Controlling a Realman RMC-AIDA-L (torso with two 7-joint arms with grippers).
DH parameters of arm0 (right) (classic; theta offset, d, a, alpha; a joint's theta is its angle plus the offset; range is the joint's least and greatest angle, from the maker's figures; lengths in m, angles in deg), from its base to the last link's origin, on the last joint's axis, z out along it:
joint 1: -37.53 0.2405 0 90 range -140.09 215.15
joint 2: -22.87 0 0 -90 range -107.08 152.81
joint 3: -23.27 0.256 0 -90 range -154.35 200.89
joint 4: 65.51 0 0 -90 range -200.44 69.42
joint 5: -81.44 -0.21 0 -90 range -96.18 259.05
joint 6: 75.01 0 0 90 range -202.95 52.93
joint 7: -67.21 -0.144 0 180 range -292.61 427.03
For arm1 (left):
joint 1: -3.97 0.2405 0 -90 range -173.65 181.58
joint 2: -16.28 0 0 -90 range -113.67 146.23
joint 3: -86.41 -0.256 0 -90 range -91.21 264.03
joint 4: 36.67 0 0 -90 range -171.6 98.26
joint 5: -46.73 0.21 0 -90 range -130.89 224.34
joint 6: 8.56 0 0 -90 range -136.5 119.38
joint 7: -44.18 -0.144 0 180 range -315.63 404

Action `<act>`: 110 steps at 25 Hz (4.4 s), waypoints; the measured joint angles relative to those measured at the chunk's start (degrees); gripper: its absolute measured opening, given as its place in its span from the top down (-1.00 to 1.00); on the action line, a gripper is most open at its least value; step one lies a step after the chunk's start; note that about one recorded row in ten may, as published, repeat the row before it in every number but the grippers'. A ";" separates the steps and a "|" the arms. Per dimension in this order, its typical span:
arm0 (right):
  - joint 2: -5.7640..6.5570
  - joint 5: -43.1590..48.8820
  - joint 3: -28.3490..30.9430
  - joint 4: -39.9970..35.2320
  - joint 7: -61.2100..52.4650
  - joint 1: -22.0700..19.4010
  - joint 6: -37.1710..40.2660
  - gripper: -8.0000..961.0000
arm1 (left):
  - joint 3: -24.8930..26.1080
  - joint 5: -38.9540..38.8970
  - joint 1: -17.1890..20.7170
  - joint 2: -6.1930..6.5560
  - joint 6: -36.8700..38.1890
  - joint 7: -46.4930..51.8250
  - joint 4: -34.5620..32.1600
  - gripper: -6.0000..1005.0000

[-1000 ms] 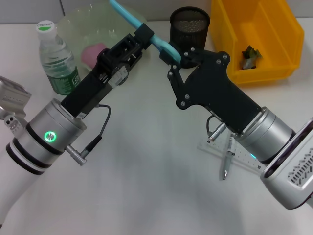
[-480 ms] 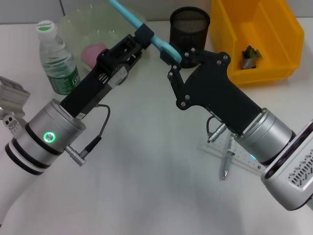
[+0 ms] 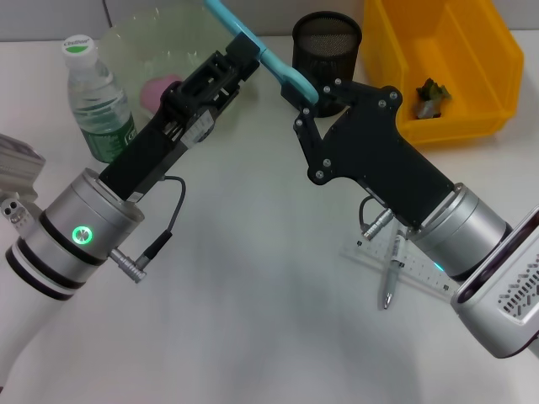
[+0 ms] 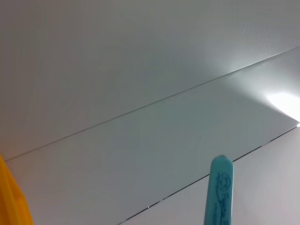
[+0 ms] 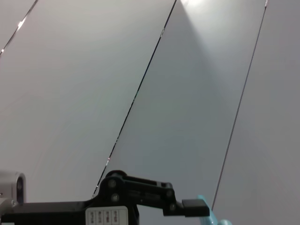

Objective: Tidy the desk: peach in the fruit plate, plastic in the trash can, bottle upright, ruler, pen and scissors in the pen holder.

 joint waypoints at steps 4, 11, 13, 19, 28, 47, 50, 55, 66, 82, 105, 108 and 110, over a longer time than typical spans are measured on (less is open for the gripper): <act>-0.01 0.01 -0.03 -0.14 0.00 0.01 0.37 0.84 | 0.23 -0.01 -0.01 0.00 0.04 -0.87 -0.12 0.30; -0.02 0.07 0.76 -0.32 -1.01 -0.82 1.39 0.84 | -0.27 -0.03 0.31 0.00 -0.04 -1.67 -2.08 -0.40; -0.02 0.13 1.09 -1.17 -3.25 -1.51 3.01 0.84 | -2.84 -0.03 1.27 0.05 -0.08 -4.44 -6.25 -0.50; 0.26 0.10 2.15 -8.03 -18.63 -3.67 8.93 0.84 | -11.01 -0.05 5.59 0.32 0.23 -13.15 -16.12 -0.61; 1.52 0.40 0.84 -43.03 -75.46 -2.28 17.58 0.84 | -26.23 -0.04 11.11 0.78 -2.33 -30.64 -25.18 -0.60; 12.97 22.49 -34.97 -80.68 -147.58 17.61 9.80 0.84 | -33.90 -0.12 15.19 1.06 -10.35 -41.64 -28.52 -0.60; 12.80 32.36 -36.97 -80.08 -151.42 24.81 8.59 0.84 | -33.92 -0.33 15.33 1.03 -10.82 -42.40 -28.55 -0.60; 11.66 40.92 -42.70 -78.63 -156.03 30.44 4.07 0.84 | -33.85 -0.51 15.36 0.85 -10.98 -43.00 -28.52 -0.60; 9.29 47.89 -51.01 -65.53 -158.76 37.49 -9.07 0.73 | -32.80 -0.66 15.68 0.74 -11.11 -43.63 -28.05 -0.60; 6.69 50.35 -51.62 -59.82 -159.28 38.37 -17.64 0.58 | -32.14 -0.75 16.65 0.62 -10.85 -43.34 -27.75 -0.60; 8.73 -2.94 -50.88 -79.31 -138.97 12.85 -3.34 -0.63 | -33.27 0.57 17.95 1.65 -7.27 -43.24 -29.15 -0.60; 10.50 -2.36 -51.08 -77.77 -138.83 12.59 6.25 -0.63 | -33.50 2.48 17.69 2.44 -6.36 -43.05 -29.70 -0.60; 10.78 0.96 -51.34 -77.86 -139.74 12.82 10.67 -0.63 | -33.38 2.81 17.67 2.59 -6.26 -42.93 -29.87 -0.60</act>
